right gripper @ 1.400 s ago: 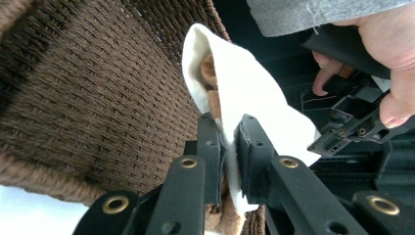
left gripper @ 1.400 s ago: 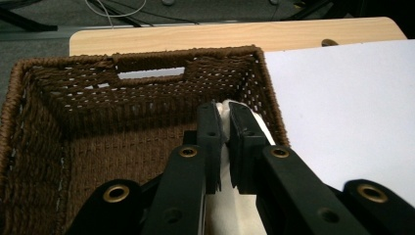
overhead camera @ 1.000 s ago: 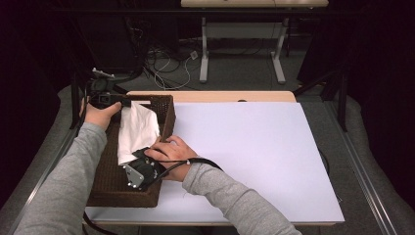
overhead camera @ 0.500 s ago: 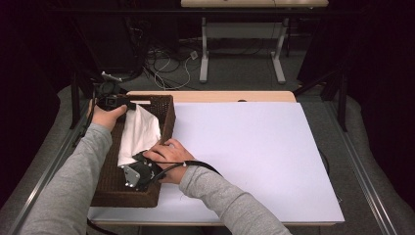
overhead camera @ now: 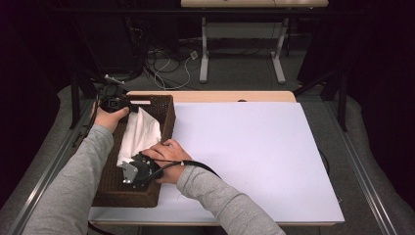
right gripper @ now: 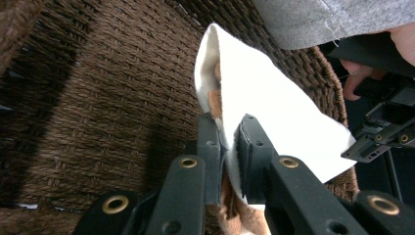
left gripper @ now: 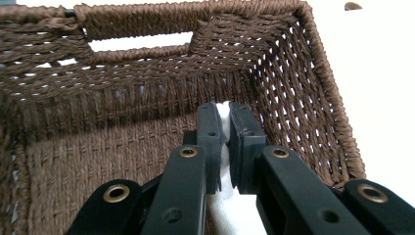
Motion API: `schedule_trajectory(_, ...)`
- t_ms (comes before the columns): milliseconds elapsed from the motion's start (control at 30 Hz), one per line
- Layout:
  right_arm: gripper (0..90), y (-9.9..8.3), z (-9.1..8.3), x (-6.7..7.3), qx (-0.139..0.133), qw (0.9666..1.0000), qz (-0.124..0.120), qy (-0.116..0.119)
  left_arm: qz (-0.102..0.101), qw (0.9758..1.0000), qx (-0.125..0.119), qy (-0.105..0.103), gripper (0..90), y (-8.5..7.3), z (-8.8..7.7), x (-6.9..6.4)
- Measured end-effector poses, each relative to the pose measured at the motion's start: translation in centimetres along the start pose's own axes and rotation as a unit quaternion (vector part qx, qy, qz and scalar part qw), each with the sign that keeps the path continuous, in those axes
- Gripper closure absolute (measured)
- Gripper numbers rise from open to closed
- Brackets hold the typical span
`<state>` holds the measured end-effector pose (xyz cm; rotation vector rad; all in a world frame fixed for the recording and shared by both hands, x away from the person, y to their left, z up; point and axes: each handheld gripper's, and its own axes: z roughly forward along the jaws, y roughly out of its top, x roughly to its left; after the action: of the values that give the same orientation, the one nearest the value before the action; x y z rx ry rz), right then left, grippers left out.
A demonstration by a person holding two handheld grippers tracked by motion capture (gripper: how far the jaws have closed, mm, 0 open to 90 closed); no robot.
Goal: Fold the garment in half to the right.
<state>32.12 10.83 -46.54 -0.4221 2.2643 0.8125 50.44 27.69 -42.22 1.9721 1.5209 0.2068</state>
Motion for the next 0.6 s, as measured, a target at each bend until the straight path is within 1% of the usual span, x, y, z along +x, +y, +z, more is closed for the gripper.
schedule_trajectory(33,81.5,0.0,0.1,0.0,0.004,1.0,-0.001,0.003,-0.001,1.0,0.003,-0.001,85.0,0.0,0.3,0.2)
schedule_trajectory(67,81.5,-0.1,0.4,-0.2,0.007,0.9999,0.004,0.01,-0.004,1.0,0.003,-0.002,84.9,0.0,0.6,0.3)
schedule_trajectory(100,81.5,-0.1,0.6,-0.2,0.008,0.9999,0.008,0.013,-0.004,1.0,0.003,-0.002,84.9,0.0,0.6,0.3)
schedule_trajectory(133,81.5,-0.2,0.8,-0.3,0.01,0.9998,0.013,0.015,-0.004,1.0,0.007,-0.001,84.9,0.0,1.0,0.6)
schedule_trajectory(200,81.5,-0.2,1.1,-0.4,0.01,0.9996,0.016,0.019,-0.004,1.0,0.009,-0.001,84.9,0.0,1.2,0.8)
schedule_trajectory(233,81.5,-0.2,1.2,-0.5,0.011,0.9996,0.016,0.021,-0.007,0.9999,0.014,0.0,84.9,0.0,1.5,1.1)
schedule_trajectory(333,81.5,-0.2,1.5,-0.6,0.014,0.9994,0.018,0.028,-0.011,0.9998,0.018,0.0,84.9,0.0,1.8,1.4)
schedule_trajectory(367,81.4,-0.2,1.8,-0.7,0.014,0.999,0.025,0.034,-0.01,0.9998,0.019,0.0,84.9,0.0,2.0,1.6)
schedule_trajectory(400,81.4,-0.2,1.8,-0.7,0.014,0.999,0.025,0.034,-0.01,0.9997,0.02,0.001,84.9,-0.1,2.1,1.7)
schedule_trajectory(433,81.4,-0.2,2.1,-0.8,0.011,0.9987,0.031,0.039,-0.013,0.9996,0.024,0.005,84.9,-0.1,2.4,2.0)
schedule_trajectory(567,81.4,-0.2,2.4,-0.8,0.016,0.9983,0.034,0.045,-0.017,0.9994,0.028,0.012,84.9,-0.2,2.6,2.4)
schedule_trajectory(600,81.4,-0.1,2.7,-0.9,0.011,0.9981,0.035,0.049,-0.017,0.9994,0.028,0.012,84.9,-0.2,2.6,2.5)
